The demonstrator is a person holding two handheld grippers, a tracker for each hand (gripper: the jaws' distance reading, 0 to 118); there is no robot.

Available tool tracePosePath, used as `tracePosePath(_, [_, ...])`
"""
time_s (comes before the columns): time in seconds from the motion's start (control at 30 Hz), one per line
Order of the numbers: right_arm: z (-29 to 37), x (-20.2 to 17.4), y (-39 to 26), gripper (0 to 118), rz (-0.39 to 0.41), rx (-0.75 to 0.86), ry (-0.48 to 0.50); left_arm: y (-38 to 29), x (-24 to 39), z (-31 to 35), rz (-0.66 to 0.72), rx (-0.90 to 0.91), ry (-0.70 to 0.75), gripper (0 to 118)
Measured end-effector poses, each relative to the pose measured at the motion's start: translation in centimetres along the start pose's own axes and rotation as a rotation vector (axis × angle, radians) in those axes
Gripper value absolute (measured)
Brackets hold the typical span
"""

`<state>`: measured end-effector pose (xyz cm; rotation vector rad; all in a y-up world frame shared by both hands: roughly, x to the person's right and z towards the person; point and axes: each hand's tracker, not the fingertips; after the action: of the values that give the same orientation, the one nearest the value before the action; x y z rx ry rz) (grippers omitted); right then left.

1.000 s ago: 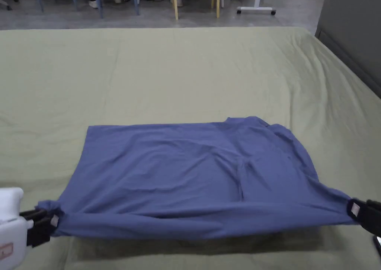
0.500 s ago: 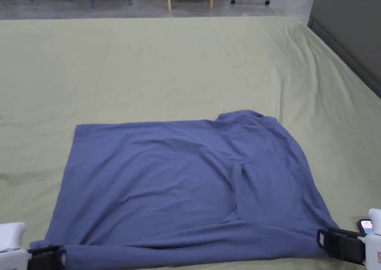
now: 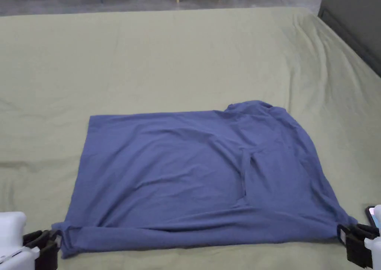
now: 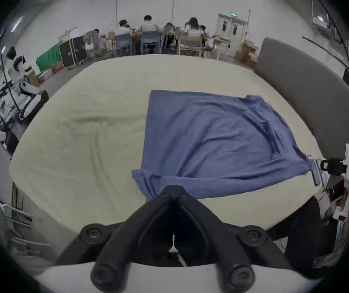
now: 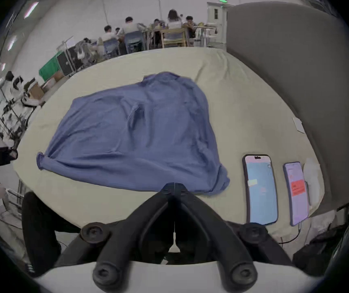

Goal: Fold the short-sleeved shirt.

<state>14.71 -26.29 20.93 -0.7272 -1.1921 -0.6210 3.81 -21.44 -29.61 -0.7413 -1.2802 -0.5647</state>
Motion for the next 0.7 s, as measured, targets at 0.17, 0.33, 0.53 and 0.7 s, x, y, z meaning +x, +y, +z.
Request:
tracePosePath(0.17, [-0.9,0.2,1.1,2,-0.029,-0.005,0.016,0.8,-0.3,-4.0,0.029,-0.055,0.001,40])
tracePosePath(0.33, [-1.3,0.3,1.8,2,-0.034,-0.006,0.037,1.1,-1.7,-9.8,0.077,-0.181,-0.007,94])
tracePosePath(0.53, [-3.1,0.7,1.7,2,-0.044,-0.071,0.024,-0.6,-2.7,-14.5,0.112,-0.306,-0.034,30])
tracePosePath(0.7, [-4.6,1.0,1.2,3,-0.042,-0.129,0.006,-0.6,-1.2,-13.4,0.060,-0.280,-0.030,12])
